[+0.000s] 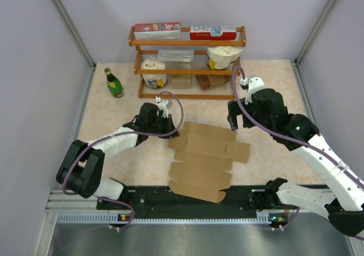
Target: Fold the paper box
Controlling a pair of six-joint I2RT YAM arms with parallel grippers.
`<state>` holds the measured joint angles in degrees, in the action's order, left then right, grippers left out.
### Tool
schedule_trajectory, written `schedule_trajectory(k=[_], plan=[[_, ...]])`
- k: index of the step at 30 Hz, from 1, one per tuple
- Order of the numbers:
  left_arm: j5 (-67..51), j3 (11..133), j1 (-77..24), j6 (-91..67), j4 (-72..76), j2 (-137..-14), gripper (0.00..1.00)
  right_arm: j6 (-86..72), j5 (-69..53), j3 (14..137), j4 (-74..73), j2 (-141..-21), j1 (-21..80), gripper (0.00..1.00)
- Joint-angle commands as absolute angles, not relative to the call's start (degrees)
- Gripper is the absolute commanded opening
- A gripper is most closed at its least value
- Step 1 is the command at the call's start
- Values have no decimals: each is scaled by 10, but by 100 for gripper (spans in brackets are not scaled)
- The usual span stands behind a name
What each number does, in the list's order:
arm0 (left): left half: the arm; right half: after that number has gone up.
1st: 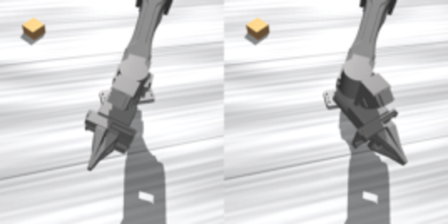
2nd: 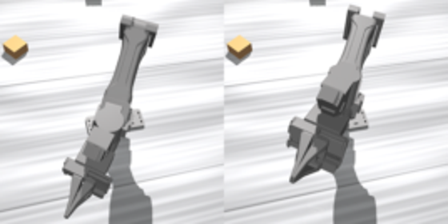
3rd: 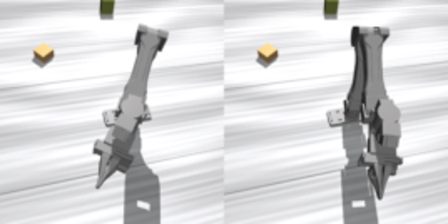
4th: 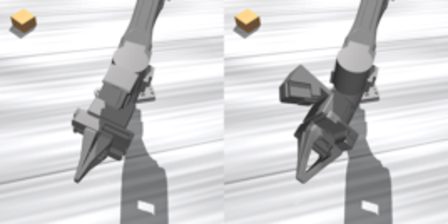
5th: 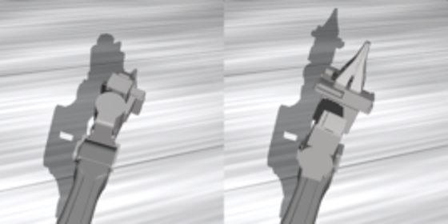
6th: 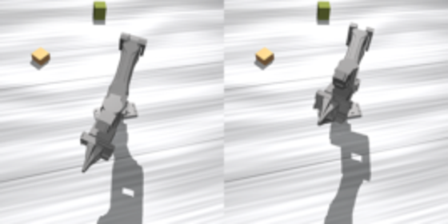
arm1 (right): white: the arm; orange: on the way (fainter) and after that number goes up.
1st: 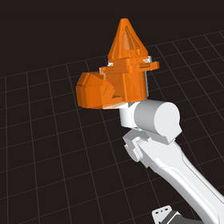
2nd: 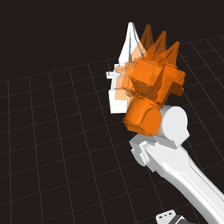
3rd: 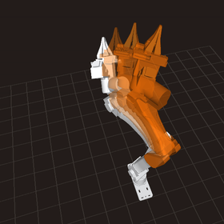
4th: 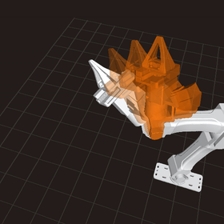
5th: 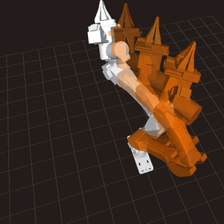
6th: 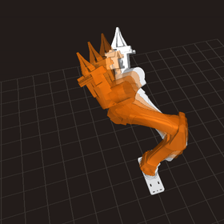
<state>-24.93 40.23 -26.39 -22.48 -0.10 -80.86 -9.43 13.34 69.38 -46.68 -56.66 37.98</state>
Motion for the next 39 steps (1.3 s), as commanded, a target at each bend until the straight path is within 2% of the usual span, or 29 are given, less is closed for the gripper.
schedule_trajectory(k=[1,10,17,20,25,27,33,34,39], plan=[[-235,415,-262,-264,29,-833,0,-117,126,693,-454,-546,374,96],[-272,454,-261,-321,78,-902,0,-132,122,683,-456,-534,374,95],[-251,464,-260,-332,82,-913,2,-142,118,678,-456,-533,374,96],[-250,480,-259,-317,60,-917,10,-146,116,676,-457,-533,374,96],[-233,502,-249,-287,15,-899,43,-145,116,673,-457,-526,374,96],[-229,509,-239,-279,3,-889,50,-145,114,672,-456,-524,374,96],[-185,556,-205,-249,-75,-870,63,-145,113,666,-456,-522,374,96],[-166,564,-199,-252,-89,-869,71,-142,111,665,-456,-521,374,96],[-96,605,-164,-249,-136,-884,76,-134,98,659,-455,-519,374,96]])
